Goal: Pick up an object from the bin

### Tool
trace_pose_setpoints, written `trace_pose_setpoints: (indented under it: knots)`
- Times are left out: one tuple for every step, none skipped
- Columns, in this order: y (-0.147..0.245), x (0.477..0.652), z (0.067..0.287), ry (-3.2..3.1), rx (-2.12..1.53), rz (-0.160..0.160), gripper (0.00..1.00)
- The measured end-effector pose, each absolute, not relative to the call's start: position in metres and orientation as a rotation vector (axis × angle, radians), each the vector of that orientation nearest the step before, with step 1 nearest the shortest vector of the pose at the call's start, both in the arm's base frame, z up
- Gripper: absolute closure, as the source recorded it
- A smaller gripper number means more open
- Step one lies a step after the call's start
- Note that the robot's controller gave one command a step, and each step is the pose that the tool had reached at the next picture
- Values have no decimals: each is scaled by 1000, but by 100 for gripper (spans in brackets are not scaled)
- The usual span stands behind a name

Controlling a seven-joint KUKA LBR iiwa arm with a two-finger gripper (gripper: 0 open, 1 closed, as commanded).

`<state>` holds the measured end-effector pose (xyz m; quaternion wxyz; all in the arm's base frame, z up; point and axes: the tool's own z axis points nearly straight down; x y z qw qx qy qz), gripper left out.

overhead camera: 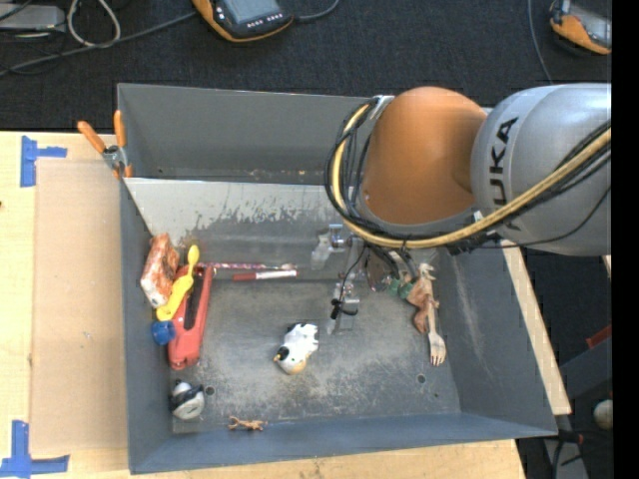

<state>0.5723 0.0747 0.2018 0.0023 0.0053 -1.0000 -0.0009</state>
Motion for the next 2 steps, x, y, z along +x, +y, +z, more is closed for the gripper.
trace_pose_setpoints:
  knots:
    - [47, 556, 153, -3139, 47, -3, 0]
    - [42, 564, 108, -3111, 453, -4, 0]
